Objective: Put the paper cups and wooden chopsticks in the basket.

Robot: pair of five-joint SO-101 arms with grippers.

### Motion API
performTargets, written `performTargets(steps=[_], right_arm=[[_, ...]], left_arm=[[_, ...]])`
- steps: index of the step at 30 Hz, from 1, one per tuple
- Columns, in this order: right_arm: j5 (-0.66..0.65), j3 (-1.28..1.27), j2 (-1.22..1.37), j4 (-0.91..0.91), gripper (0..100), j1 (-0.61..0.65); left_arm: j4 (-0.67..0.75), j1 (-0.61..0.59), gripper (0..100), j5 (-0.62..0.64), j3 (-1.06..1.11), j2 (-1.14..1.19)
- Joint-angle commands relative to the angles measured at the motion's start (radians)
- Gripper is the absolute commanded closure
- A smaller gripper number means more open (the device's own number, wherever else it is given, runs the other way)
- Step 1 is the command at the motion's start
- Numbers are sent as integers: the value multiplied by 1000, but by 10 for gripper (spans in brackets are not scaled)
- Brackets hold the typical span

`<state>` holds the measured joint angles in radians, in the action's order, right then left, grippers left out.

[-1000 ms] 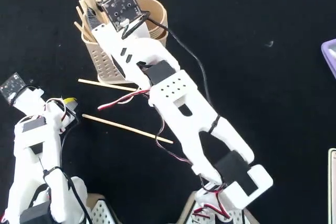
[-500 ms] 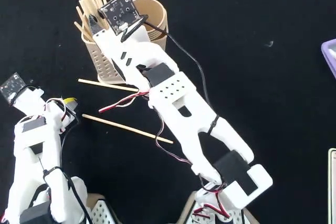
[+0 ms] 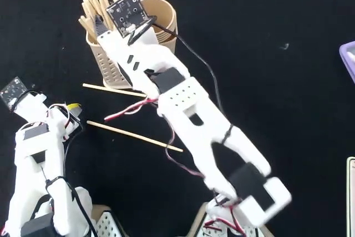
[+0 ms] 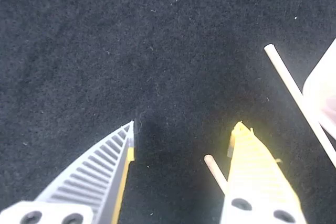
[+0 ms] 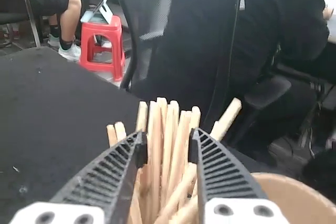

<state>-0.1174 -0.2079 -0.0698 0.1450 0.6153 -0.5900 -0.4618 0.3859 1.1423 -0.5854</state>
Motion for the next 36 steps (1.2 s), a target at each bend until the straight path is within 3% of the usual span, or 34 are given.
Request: performTargets(steps=[1,11,16,20,25,36], right_arm=[[6,8,-168,92,861,31],[0,-171,-553,764,861,69],[-6,-432,-693,898,861,-28],[-169,-668,-734,790,861,-135],[-331,-931,-685,445,861,-198],[-338,-918,-318,196,861,-198]], left_arm=[[20,4,713,3,-13,-15],[20,2,713,3,-15,-15],[20,2,713,3,-15,-15],[20,2,713,3,-13,-15],[20,2,713,3,-13,-15],[20,5,713,3,-13,-15]])
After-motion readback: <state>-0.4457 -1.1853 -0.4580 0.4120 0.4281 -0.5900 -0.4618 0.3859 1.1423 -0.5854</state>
